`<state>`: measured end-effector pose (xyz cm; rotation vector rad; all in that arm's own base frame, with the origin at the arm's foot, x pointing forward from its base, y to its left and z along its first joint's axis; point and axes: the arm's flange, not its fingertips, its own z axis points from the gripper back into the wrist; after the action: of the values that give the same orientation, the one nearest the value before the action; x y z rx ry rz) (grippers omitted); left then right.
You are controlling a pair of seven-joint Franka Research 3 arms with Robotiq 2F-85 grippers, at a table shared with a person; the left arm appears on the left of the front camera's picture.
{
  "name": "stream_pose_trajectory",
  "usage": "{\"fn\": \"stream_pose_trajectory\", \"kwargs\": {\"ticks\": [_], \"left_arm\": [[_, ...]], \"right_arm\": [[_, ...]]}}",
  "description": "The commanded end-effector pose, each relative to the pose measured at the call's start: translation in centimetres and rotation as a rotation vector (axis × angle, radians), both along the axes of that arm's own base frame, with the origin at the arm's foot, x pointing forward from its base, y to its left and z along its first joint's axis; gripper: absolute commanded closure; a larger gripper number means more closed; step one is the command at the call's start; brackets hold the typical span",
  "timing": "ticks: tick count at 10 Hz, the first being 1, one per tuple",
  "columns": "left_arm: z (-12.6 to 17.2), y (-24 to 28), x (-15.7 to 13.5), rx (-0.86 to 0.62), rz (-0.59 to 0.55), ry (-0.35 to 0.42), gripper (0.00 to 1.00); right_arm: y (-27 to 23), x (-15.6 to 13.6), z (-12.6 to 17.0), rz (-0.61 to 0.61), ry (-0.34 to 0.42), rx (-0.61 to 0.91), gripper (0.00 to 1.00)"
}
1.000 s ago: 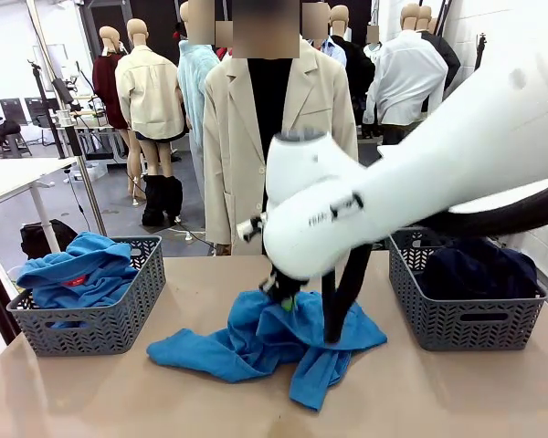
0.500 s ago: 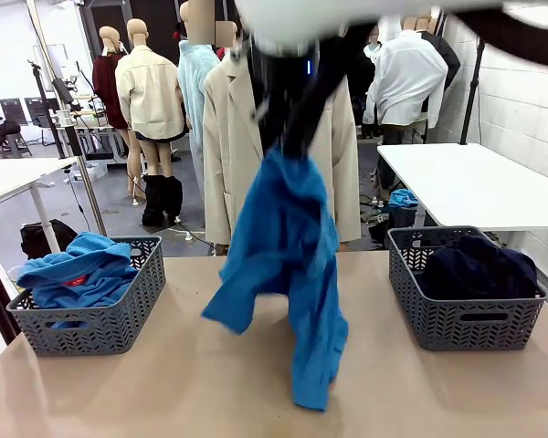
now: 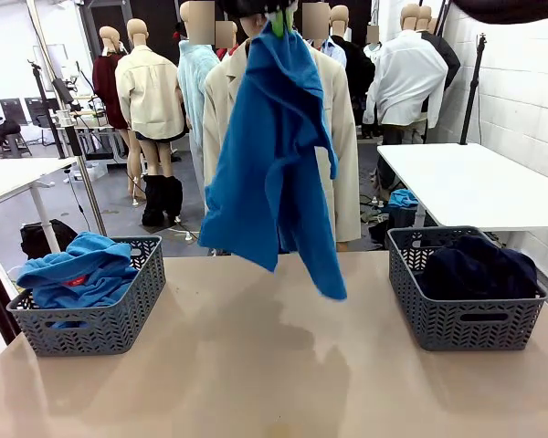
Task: Sort the tops and bottoms.
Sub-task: Lift clothes from the center of the table with your right hand, then sort the clothes according to human instructions.
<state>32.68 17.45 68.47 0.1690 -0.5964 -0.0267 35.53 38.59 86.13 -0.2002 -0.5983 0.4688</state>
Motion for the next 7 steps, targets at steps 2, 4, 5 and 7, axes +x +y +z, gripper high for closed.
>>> {"fn": "stream_pose_trajectory", "kwargs": {"ticks": [2, 4, 5, 7], "left_arm": [[0.0, 0.1, 0.0, 0.003, -0.007, 0.006, 0.12], [0.0, 0.1, 0.0, 0.003, -0.007, 0.006, 0.12], [0.0, 0.1, 0.0, 0.003, -0.007, 0.006, 0.12], [0.0, 0.1, 0.0, 0.003, -0.007, 0.006, 0.12]], "right_arm": [[7.5, 0.8, 12.6, -0.099, -0.05, -0.011, 1.0], [7.2, 0.0, 13.0, -0.077, -0.052, 0.041, 1.0], [0.5, -3.4, 2.4, -0.066, -0.054, -0.001, 1.0], [0.5, -3.4, 2.4, -0.066, -0.054, -0.001, 1.0]]}}
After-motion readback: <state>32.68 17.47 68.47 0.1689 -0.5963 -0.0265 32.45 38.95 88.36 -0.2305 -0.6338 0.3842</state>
